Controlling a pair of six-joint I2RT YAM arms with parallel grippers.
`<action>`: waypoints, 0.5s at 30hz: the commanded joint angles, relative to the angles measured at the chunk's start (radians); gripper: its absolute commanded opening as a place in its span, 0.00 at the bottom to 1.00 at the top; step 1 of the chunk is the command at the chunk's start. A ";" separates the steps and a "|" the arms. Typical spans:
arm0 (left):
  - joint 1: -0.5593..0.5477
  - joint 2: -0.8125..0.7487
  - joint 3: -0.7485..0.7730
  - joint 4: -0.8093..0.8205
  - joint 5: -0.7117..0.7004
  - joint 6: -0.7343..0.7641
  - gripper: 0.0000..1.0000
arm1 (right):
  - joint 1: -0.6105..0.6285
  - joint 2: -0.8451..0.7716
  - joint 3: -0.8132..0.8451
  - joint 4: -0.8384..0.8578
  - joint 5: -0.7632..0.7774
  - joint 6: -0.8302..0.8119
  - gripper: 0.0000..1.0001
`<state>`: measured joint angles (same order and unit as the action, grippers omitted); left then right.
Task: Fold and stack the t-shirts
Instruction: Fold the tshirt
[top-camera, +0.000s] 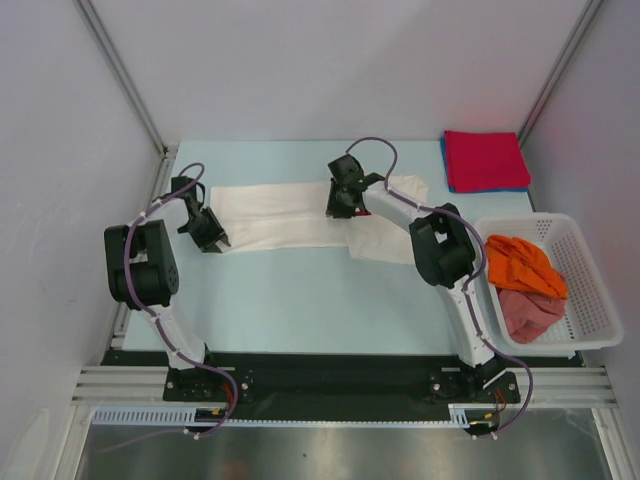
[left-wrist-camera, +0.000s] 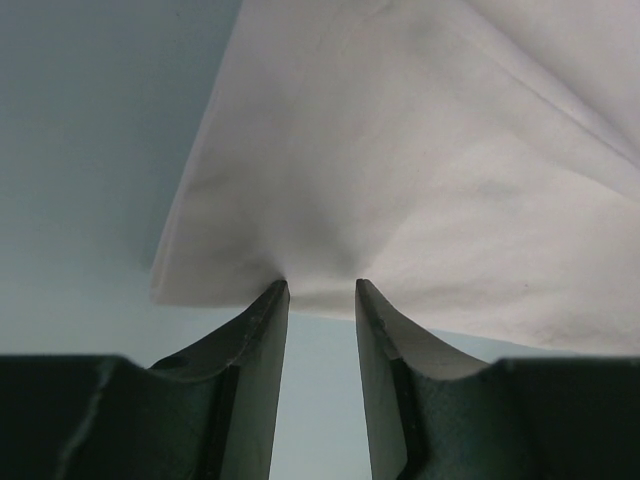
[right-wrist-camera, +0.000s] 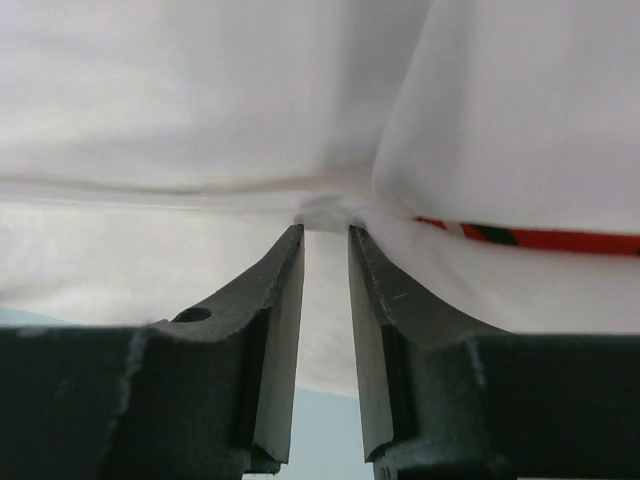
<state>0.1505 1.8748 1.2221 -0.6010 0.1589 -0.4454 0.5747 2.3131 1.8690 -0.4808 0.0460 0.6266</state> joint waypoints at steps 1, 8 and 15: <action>0.008 0.001 -0.009 -0.011 -0.064 0.047 0.39 | -0.029 0.028 0.116 -0.016 0.005 -0.022 0.30; -0.019 -0.124 -0.022 -0.013 -0.021 0.053 0.41 | -0.039 -0.225 -0.059 -0.070 -0.152 -0.091 0.52; -0.260 -0.291 -0.114 0.088 0.146 -0.065 0.50 | -0.229 -0.501 -0.419 -0.113 -0.306 -0.154 0.63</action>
<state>0.0284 1.6730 1.1385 -0.5896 0.1776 -0.4461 0.4561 1.9350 1.5452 -0.5694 -0.1604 0.5243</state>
